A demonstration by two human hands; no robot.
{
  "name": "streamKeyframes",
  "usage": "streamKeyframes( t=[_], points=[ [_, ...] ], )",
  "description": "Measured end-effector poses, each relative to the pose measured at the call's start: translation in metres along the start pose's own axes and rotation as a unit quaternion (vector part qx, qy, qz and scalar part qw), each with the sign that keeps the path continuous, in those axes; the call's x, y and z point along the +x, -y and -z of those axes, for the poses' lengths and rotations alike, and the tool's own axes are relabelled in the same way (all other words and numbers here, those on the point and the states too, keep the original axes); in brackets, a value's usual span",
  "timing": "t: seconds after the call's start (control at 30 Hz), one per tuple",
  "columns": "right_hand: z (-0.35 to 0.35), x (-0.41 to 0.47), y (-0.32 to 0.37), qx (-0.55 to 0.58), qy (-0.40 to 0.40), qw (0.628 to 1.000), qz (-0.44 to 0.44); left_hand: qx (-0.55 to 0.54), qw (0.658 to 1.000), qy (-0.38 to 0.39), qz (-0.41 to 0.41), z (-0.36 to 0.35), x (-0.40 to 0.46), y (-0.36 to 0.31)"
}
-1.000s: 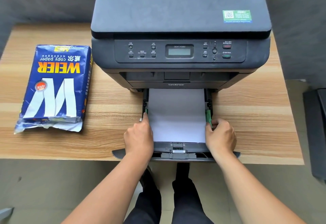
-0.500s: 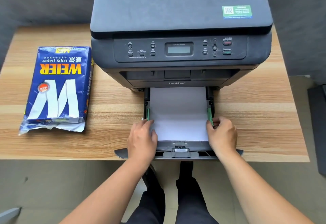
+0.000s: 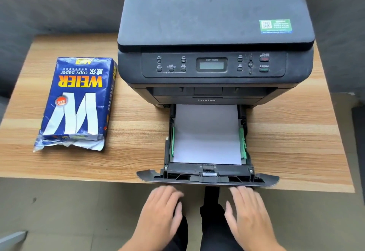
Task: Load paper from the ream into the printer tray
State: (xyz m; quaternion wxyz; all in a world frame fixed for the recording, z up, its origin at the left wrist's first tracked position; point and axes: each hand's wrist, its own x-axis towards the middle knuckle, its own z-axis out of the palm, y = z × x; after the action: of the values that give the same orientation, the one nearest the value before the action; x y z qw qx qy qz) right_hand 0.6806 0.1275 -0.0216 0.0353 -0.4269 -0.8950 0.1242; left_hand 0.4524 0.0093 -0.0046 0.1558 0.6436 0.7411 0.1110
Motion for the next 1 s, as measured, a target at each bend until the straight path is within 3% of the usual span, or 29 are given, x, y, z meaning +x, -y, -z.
streamKeyframes(
  t=[0.17, 0.4, 0.7, 1.0],
  points=[
    [-0.002, 0.028, 0.000, -0.026, 0.002, 1.000, -0.011, 0.062, 0.995, 0.012, 0.082, -0.002, 0.034, 0.005],
    [-0.014, 0.064, 0.005, -0.038, 0.067, 0.997, -0.012, 0.071, 0.993, 0.072, 0.057, -0.008, 0.060, 0.010],
    [-0.010, 0.143, 0.004, 0.001, 0.025, 0.998, -0.053, 0.073, 0.994, -0.009, 0.083, 0.004, 0.143, 0.028],
    [-0.001, 0.180, -0.006, -0.044, 0.080, 0.996, -0.022, 0.099, 0.993, -0.018, 0.067, 0.016, 0.178, 0.042]
  ],
)
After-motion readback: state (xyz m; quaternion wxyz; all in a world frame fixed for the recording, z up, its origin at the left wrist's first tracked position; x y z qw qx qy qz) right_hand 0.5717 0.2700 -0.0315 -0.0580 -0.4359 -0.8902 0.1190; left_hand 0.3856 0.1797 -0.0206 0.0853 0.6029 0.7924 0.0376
